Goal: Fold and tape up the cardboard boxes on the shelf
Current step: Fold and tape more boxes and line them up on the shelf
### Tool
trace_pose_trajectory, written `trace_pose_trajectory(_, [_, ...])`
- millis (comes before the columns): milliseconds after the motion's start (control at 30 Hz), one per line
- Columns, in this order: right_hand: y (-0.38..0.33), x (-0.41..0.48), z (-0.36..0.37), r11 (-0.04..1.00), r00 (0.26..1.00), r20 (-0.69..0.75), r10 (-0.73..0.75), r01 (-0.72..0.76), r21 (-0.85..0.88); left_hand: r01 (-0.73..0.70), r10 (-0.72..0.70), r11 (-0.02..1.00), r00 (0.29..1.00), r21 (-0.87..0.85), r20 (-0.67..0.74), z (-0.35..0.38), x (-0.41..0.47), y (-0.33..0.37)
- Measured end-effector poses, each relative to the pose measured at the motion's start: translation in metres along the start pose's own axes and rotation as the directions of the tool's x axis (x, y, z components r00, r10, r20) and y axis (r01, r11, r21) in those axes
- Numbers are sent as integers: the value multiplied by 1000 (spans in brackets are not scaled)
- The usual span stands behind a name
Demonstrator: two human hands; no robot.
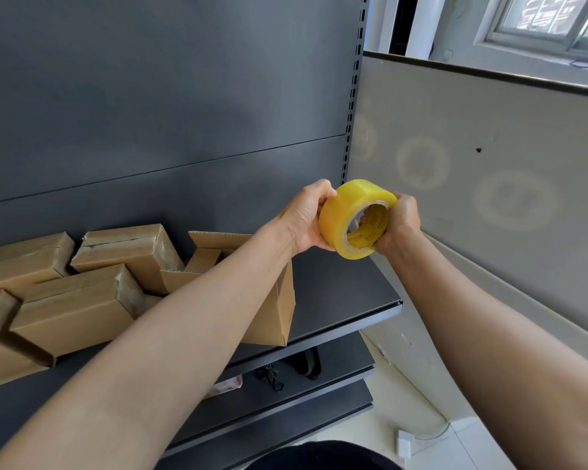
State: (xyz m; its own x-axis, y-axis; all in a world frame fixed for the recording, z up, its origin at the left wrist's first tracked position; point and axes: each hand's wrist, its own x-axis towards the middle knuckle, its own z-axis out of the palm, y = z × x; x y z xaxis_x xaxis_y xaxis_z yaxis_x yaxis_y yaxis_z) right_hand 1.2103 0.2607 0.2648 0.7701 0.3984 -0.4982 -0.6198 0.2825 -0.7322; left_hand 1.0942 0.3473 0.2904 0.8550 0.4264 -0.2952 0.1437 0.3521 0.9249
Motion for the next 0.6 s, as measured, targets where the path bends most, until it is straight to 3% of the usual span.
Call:
trace_pose_trajectory(400, [1, -2, -1, 1000, 998, -67, 2, -4, -24, -4, 4, 1000, 1000, 14, -7, 0, -6, -4])
trace_pose_trajectory(600, [3, -1, -3, 999, 997, -61, 36, -38, -34, 67, -67, 998, 998, -6, 10, 2, -4, 0])
